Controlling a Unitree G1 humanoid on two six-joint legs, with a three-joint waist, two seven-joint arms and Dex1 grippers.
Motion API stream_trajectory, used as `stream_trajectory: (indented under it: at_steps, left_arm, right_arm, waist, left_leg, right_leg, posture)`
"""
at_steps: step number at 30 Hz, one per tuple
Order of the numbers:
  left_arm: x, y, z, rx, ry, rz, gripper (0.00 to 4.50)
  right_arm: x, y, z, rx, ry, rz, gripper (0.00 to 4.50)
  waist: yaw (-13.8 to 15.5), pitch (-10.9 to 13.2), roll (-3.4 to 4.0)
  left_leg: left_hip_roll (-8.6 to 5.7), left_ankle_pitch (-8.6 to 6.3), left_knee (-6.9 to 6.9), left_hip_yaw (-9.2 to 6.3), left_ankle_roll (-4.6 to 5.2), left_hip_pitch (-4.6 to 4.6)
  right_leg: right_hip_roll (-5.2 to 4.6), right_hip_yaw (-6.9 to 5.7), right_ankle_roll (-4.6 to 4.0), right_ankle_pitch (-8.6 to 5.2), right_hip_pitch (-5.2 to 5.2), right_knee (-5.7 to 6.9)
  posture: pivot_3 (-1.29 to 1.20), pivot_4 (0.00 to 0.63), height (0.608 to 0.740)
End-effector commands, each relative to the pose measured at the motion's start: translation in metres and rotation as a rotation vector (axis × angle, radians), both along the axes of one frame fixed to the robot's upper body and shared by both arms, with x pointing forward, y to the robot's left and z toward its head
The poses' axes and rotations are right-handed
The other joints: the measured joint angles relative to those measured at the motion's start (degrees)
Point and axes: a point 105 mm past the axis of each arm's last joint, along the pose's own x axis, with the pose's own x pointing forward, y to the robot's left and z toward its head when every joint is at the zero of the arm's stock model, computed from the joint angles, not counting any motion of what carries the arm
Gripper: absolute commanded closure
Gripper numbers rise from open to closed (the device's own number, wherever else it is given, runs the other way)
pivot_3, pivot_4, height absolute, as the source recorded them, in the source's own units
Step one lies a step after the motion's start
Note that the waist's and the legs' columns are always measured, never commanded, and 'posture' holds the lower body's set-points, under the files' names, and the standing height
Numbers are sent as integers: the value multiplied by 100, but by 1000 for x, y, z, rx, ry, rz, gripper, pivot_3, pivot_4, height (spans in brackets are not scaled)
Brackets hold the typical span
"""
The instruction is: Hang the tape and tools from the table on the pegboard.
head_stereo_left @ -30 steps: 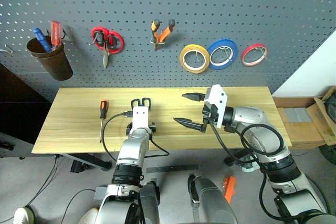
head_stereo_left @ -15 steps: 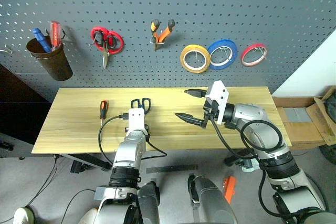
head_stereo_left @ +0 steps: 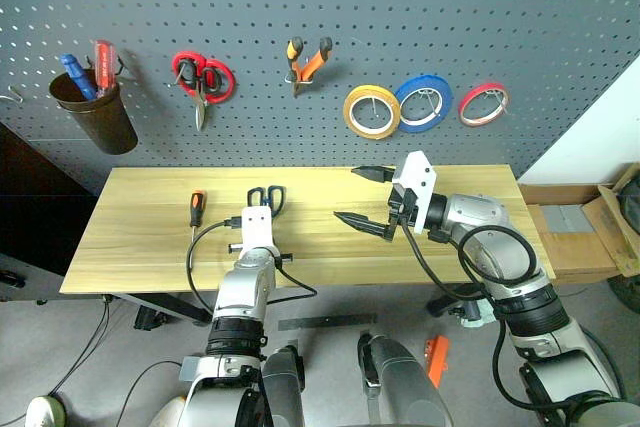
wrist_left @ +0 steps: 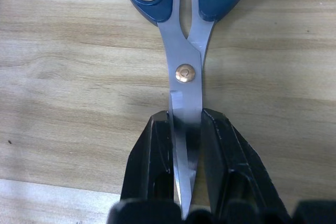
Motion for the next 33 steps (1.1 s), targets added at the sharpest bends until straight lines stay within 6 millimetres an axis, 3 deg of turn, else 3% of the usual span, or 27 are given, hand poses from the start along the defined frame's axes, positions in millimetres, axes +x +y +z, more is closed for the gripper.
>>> stream_trajectory:
  at_steps: [1,5,8,11,19,21,27,33]
  left_arm:
    - [-3,4,14,-17,-88,10,4077]
    - [-4,0,46,34,-249,-52,4077]
    - [-18,-2,88,102,-439,-105,4077]
    - [-33,-9,113,207,-573,-183,4077]
    - [-66,-1,115,348,-639,-155,4077]
    - [-68,6,125,377,-679,-107,4077]
    - [-53,22,152,447,-774,-65,4077]
    - [-39,35,166,465,-802,-56,4077]
  right_arm:
    - [-4,0,23,56,-65,14,0]
    - [-8,0,33,113,-56,23,0]
    - [-24,4,57,257,-13,62,0]
    - [-30,7,71,354,17,52,0]
    - [-25,13,89,461,2,-4,0]
    - [-23,16,93,476,-19,-7,0]
    - [-21,20,104,502,-105,7,0]
    - [-18,24,107,519,-118,19,0]
  waist:
    - [1,1,-1]
    - [24,1,-2]
    - [38,0,-2]
    - [67,-18,-1]
    - [107,-151,-2]
    - [135,-167,-3]
    - [189,-280,-9]
    - [193,-369,-17]
  left_leg:
    - [0,0,-4,1,0,-1]
    - [0,0,-12,0,0,-20]
    - [2,0,-12,-1,-1,-53]
    - [3,0,-13,-3,-2,-55]
    - [-1,0,-5,7,-1,-49]
    - [2,0,1,4,-1,-50]
    - [4,0,4,5,0,-51]
    - [1,0,8,8,0,-49]
  right_leg:
    - [0,1,2,1,-2,-2]
    - [0,-3,25,14,-21,-2]
    - [-1,0,27,16,-52,2]
    - [-3,-2,27,16,-52,0]
    - [-9,0,26,17,-49,-3]
    - [-7,-5,23,16,-48,-2]
    - [-3,-9,28,21,-45,-1]
    - [-5,-6,30,23,-40,1]
  posture:
    - [-64,277,740]
    - [-50,243,740]
    - [-37,218,740]
    - [-19,185,740]
    - [9,146,740]
    - [24,134,740]
    - [35,120,740]
    - [26,110,740]
